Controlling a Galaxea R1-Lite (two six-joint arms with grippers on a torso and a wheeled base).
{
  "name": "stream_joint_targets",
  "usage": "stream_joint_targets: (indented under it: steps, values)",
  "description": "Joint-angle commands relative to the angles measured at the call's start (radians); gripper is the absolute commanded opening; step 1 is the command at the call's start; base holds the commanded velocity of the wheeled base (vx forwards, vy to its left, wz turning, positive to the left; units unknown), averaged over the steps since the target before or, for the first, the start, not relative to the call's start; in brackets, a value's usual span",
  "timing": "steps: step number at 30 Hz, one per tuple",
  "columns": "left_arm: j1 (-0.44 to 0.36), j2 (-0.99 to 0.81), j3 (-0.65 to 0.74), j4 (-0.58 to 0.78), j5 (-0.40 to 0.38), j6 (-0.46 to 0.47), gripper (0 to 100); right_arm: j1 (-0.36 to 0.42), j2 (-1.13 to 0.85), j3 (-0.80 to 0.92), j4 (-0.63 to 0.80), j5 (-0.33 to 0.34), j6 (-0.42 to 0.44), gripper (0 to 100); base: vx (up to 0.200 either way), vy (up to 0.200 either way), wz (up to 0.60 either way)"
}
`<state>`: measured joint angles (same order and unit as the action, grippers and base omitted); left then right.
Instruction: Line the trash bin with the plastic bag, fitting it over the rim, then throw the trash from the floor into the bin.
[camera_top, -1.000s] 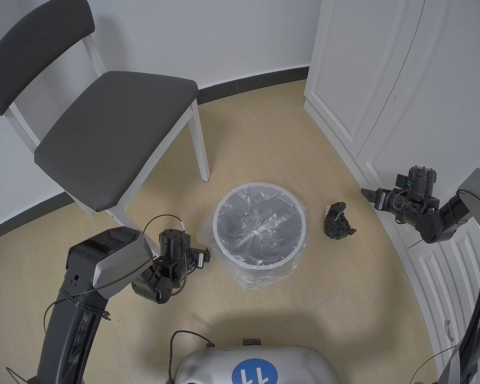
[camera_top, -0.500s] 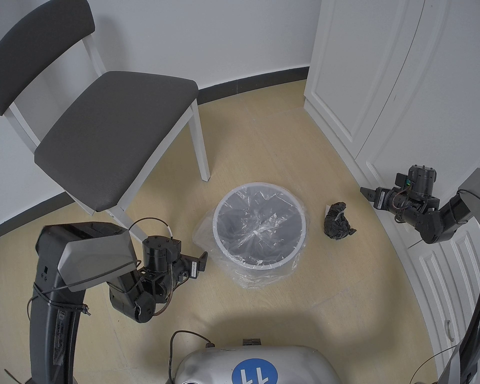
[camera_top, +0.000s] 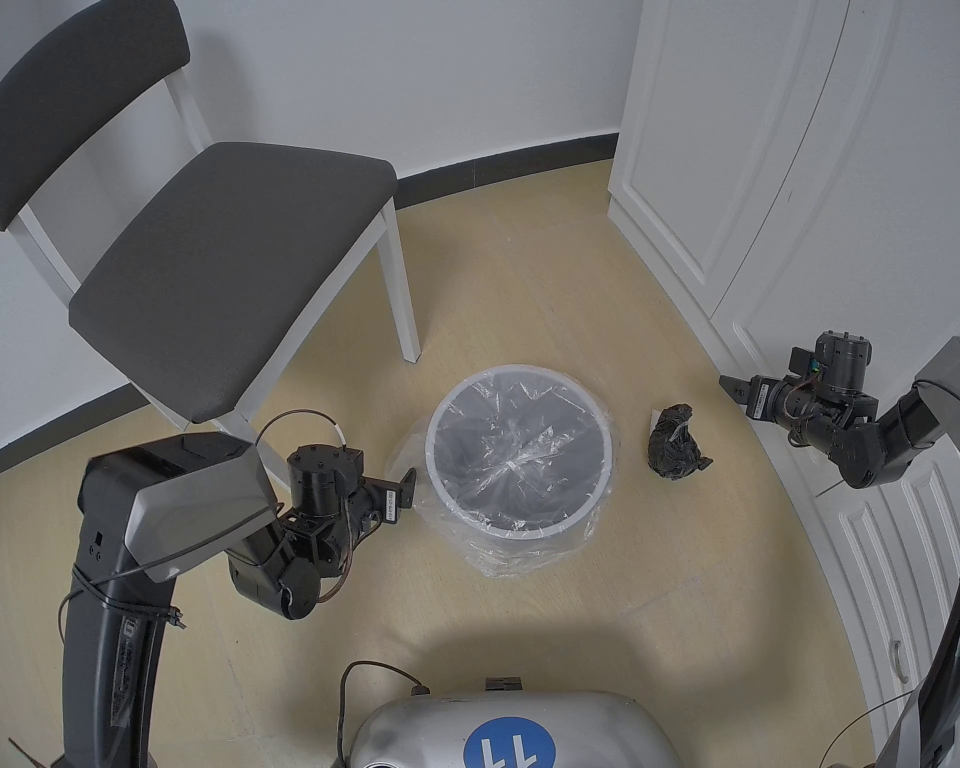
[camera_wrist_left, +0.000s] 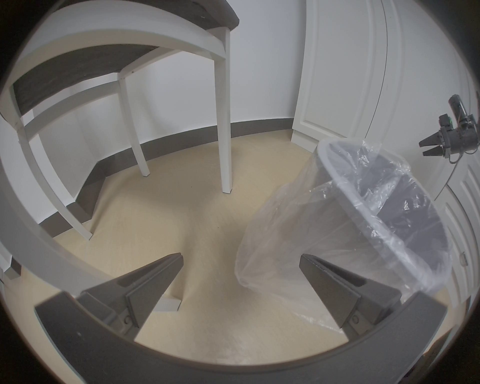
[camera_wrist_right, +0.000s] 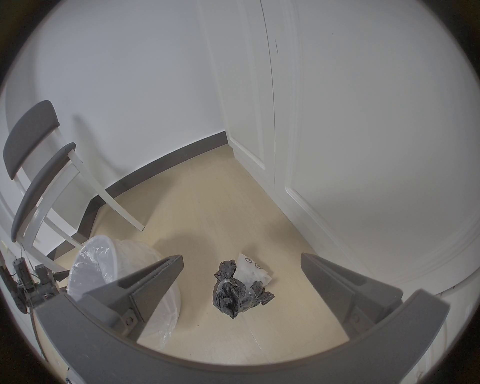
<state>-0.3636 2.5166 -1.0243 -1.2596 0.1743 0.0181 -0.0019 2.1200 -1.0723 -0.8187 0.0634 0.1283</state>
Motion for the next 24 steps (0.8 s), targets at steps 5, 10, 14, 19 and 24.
stream_joint_targets:
  steps: [5,10,14,19,24]
  values:
    - [-0.001,0.1,-0.175,0.101,0.001,-0.007,100,0.017,0.003,0.02,-0.002,-0.008,0.001,100,0.0,0.0,0.0]
    - [-0.001,0.153,-0.269,0.163,0.001,-0.004,100,0.01,-0.017,0.049,-0.043,-0.008,-0.001,100,0.0,0.0,0.0]
    - [-0.005,0.191,-0.31,0.177,-0.004,-0.003,100,0.007,-0.018,0.061,-0.082,-0.008,-0.001,100,0.0,0.0,0.0]
    - [-0.006,0.222,-0.378,0.207,-0.006,-0.004,100,0.01,-0.018,0.063,-0.082,-0.008,-0.001,100,0.0,0.0,0.0]
    - [-0.006,0.228,-0.396,0.215,-0.007,-0.004,100,0.01,-0.017,0.061,-0.08,-0.007,-0.001,100,0.0,0.0,0.0]
